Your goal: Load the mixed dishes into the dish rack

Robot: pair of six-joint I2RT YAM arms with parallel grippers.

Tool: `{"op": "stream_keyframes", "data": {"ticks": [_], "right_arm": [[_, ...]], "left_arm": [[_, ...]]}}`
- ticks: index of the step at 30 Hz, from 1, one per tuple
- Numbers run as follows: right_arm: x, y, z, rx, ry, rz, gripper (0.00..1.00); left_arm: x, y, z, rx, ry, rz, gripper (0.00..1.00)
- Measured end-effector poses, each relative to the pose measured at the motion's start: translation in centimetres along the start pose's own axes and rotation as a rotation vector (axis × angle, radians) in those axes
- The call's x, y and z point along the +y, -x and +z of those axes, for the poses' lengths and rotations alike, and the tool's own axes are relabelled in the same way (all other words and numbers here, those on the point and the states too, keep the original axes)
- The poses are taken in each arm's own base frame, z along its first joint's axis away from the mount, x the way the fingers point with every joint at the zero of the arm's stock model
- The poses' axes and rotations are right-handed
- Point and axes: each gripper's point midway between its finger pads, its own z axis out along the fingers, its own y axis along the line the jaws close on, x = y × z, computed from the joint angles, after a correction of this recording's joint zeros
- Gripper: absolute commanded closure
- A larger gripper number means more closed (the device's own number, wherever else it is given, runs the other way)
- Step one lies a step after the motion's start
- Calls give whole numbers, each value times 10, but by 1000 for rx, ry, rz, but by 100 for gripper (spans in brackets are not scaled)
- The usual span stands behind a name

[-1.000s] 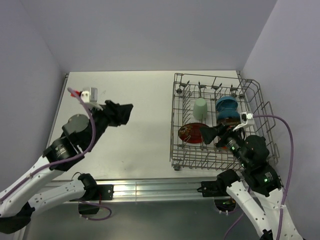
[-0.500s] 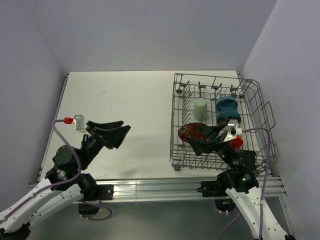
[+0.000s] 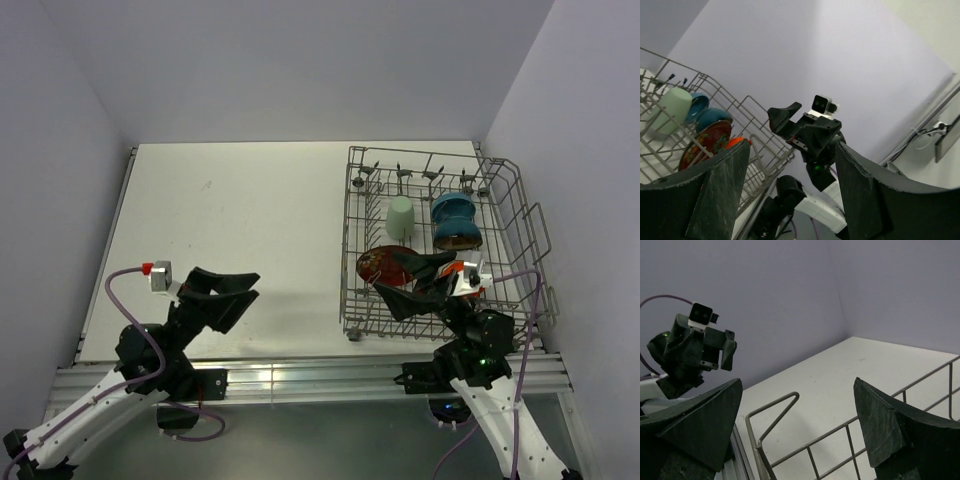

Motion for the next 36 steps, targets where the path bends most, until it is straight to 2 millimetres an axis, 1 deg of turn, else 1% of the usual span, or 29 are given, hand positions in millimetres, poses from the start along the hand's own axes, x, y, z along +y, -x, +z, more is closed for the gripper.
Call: {"op": "stream_keyframes", "data": {"ticks": [3,8,13,16,21,25,31,34,36], "right_arm": [[6,3,0,-21,40,-12,0],[16,6,0,-46,98,-22,0],[14,9,0,-67,81,13,0],[3,13,2,-95,18,43,0],[-22,15,2,-126,-117,76,0],[-34,18,1,-147,-187,90,0],[-70,25,-8,-209,-399,141,0],[-83,31,-15,-238,-492,151,0],[-88,32,-17,-246,-523,154,0]], "left_arm": [[-3,-2,-9,-25,-49,-38,26],[1,-14,-14,9,-64,-84,26],[6,-21,-15,34,-42,-125,26],[6,-21,-15,34,-41,-136,26],[7,-22,-15,34,-37,-137,26],[11,-20,-15,22,-16,-138,25],[37,-23,-15,9,106,-143,25],[43,-21,-15,-2,145,-136,24],[44,-18,-14,-11,156,-133,24]]}}
